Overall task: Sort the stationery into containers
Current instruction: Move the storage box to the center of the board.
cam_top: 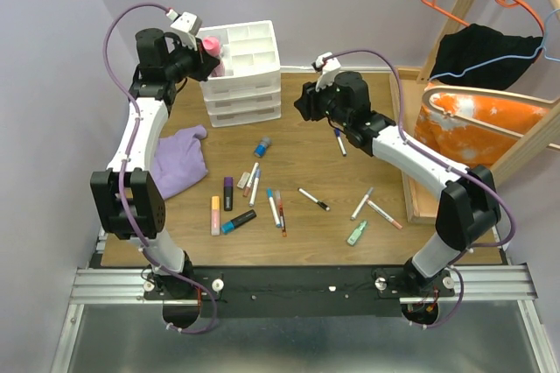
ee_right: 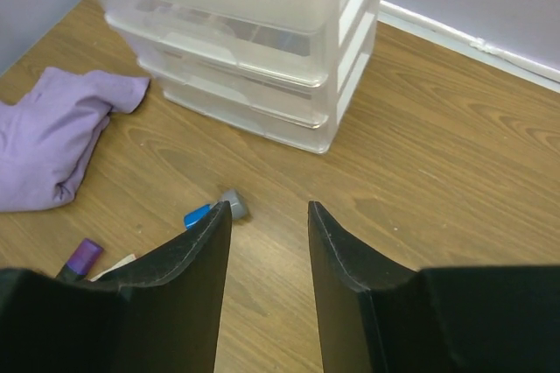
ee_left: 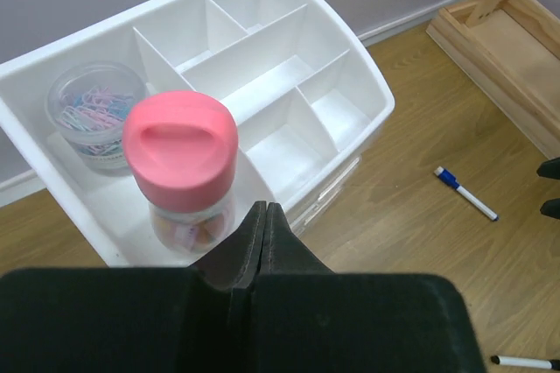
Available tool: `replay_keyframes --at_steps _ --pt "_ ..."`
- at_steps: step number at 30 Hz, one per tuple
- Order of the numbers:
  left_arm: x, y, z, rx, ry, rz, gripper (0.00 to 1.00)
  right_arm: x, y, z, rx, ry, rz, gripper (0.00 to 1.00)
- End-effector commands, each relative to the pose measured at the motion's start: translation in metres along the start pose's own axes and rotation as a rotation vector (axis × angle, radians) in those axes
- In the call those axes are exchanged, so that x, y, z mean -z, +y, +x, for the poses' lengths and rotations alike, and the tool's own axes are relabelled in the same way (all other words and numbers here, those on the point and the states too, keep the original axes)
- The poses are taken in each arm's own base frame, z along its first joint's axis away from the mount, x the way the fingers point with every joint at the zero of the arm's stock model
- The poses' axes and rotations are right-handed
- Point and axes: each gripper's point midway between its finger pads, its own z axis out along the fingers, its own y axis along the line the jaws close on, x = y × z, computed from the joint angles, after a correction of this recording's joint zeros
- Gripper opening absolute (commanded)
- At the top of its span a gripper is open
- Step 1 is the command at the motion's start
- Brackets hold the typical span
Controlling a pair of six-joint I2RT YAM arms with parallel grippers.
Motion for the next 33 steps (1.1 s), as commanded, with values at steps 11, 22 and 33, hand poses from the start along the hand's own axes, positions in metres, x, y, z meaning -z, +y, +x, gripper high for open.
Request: replay_keyframes --at_steps 11,22,33 --pt "-0.040 0.026 -0.001 -0.014 -0.016 -0.022 0.00 -0.011 -0.029 -0.007 -0.018 -0.020 0.050 0.49" --pt "-0.056 0.037 -0.001 -0.020 -0.026 -0.021 0.00 -0.029 -0.043 -0.007 -0.034 -0.017 0.066 0.49" --pt "-0.046 0.019 -0.020 -0.024 -0.068 0.032 0.00 -0.040 -0.048 -0.003 -0.046 -0.010 0.071 0.50"
